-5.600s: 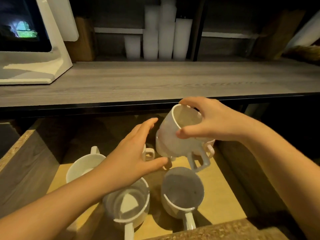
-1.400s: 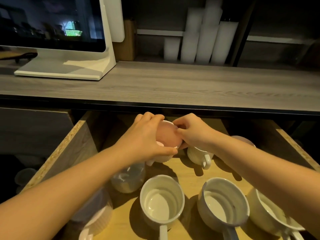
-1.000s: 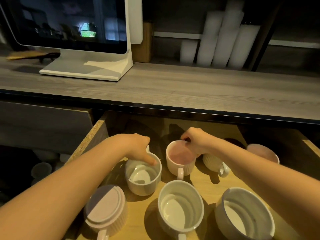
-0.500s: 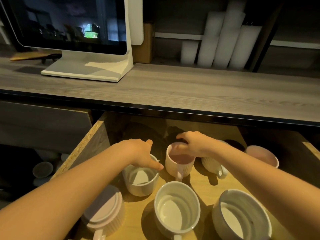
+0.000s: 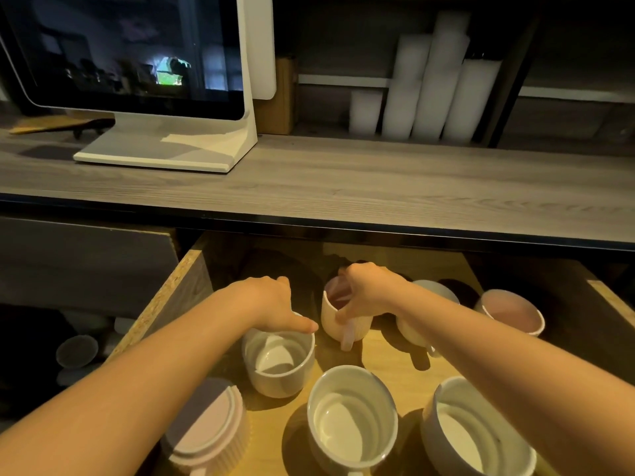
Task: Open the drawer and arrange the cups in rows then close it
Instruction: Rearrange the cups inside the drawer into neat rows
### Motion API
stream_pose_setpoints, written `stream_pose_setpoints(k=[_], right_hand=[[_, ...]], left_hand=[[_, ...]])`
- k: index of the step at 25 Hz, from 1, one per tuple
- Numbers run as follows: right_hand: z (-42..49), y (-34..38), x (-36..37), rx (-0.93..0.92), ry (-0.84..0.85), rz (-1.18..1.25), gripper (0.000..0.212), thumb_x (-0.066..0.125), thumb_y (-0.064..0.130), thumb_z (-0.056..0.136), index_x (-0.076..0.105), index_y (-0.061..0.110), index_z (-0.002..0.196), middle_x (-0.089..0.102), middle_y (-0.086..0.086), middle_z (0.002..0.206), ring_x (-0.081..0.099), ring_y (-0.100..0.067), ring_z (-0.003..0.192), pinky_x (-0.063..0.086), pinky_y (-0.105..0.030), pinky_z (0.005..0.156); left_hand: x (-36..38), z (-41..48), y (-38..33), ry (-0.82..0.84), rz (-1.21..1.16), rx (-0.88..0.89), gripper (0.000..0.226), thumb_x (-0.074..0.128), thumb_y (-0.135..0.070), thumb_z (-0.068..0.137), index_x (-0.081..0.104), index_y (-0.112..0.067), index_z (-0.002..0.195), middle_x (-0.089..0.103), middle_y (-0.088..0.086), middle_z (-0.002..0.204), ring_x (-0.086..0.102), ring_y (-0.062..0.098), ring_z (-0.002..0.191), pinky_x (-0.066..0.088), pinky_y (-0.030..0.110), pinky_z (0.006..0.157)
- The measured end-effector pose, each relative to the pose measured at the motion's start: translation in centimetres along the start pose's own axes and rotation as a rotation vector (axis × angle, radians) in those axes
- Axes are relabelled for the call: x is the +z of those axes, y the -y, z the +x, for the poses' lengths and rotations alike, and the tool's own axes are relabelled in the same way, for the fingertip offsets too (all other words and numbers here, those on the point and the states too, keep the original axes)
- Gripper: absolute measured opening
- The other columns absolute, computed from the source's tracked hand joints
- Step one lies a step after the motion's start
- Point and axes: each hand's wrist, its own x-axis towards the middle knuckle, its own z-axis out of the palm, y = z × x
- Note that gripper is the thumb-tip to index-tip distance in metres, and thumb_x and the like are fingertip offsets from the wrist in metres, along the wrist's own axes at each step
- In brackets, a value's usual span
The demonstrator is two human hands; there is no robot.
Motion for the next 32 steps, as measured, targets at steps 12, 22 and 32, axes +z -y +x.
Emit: stream_pose_setpoints(k=[12, 22, 32], right_hand=[[-1.2, -0.2, 0.1, -0.054, 0.001, -0.034, 0.069, 0.069, 0.038, 0.080, 0.039, 0.022, 0.139, 0.052, -0.002, 0.137, 0.055, -0.025, 0.118, 0.053, -0.033, 0.087], [-6.4, -3.2, -0.3, -0.087, -0.010, -0.038, 0.043, 0.057, 0.042, 0.088, 0.056, 0.021, 0.126, 0.068, -0.002, 0.113, 0.065, -0.015, 0.093, 0.056, -0.025, 0.075], [-4.8, 1.8, -1.4, -0.250, -0.037, -0.118, 0.040, 0.055, 0.023, 0.092, 0.051, 0.018, 0.132, 0.061, -0.005, 0.119, 0.061, -0.023, 0.107, 0.052, -0.029, 0.082]], left_hand=[[1.7, 0.3, -1.5, 0.031, 0.007, -0.052, 0.100, 0.056, -0.072, 0.070, 0.016, -0.018, 0.144, 0.048, 0.009, 0.135, 0.056, 0.028, 0.113, 0.052, 0.034, 0.085], [1.8, 0.1, -1.1, 0.039, -0.041, 0.006, 0.106, 0.079, -0.045, 0.065, 0.012, -0.025, 0.144, 0.046, 0.008, 0.135, 0.055, 0.027, 0.113, 0.052, 0.034, 0.083], [-0.4, -0.9, 1.3, 0.173, 0.189, 0.012, 0.100, 0.081, -0.043, 0.064, 0.022, -0.020, 0.141, 0.042, 0.006, 0.136, 0.046, 0.025, 0.120, 0.046, 0.038, 0.096]])
